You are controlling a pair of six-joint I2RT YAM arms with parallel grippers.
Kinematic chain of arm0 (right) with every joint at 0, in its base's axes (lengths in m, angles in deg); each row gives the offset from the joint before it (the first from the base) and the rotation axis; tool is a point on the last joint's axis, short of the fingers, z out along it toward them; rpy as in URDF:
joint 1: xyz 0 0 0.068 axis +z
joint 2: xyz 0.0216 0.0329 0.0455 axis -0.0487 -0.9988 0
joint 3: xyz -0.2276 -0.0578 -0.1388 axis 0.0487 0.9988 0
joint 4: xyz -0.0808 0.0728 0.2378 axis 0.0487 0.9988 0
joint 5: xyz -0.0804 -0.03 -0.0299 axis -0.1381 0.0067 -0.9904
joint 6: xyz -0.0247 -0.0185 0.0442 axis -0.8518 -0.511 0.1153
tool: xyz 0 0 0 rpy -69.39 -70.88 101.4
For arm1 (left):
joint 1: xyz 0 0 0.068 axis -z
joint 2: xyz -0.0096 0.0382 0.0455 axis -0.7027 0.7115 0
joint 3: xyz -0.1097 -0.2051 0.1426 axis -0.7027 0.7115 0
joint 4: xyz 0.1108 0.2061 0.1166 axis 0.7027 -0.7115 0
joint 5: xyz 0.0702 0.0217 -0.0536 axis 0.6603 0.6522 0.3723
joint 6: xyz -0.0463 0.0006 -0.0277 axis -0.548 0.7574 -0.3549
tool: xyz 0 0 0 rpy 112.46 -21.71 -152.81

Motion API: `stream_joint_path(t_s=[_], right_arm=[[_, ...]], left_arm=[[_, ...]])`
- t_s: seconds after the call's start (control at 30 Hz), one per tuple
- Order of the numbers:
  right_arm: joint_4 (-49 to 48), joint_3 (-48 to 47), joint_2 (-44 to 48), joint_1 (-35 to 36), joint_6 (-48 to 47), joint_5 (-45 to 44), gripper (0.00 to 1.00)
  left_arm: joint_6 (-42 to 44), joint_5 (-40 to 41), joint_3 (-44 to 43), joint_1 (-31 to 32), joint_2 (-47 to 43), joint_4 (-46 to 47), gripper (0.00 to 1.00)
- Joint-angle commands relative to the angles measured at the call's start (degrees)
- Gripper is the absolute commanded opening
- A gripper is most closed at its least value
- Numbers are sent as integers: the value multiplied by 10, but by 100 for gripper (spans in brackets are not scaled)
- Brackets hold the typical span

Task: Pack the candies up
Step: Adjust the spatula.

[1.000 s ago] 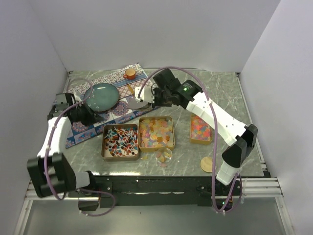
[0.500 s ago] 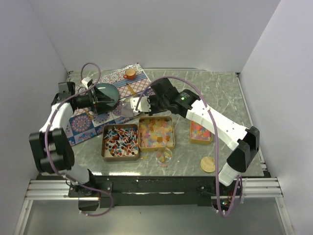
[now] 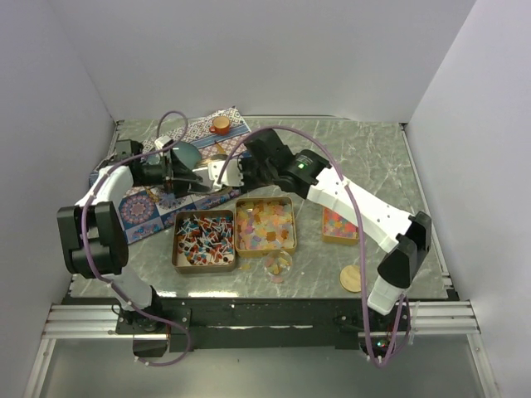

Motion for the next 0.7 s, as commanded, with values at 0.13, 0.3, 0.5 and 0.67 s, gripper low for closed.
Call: stream_joint_path(t_s=[0.13,0.3,0.5,0.67], right_arm=[[11,-71,-26,-4,79,84,0],[139,-140,-76,-28,139,150,31],[182,-178,-102,-42,176,175,32],[184,-182,-105,-44,188,193,5]], left_arm=[[248,-133,-25,16,37,-169,12],[347,-145,-56,14,46,-234,1],[359,-152,-63,15,46,-237,1],[339,-151,-54,16,38,-221,1]])
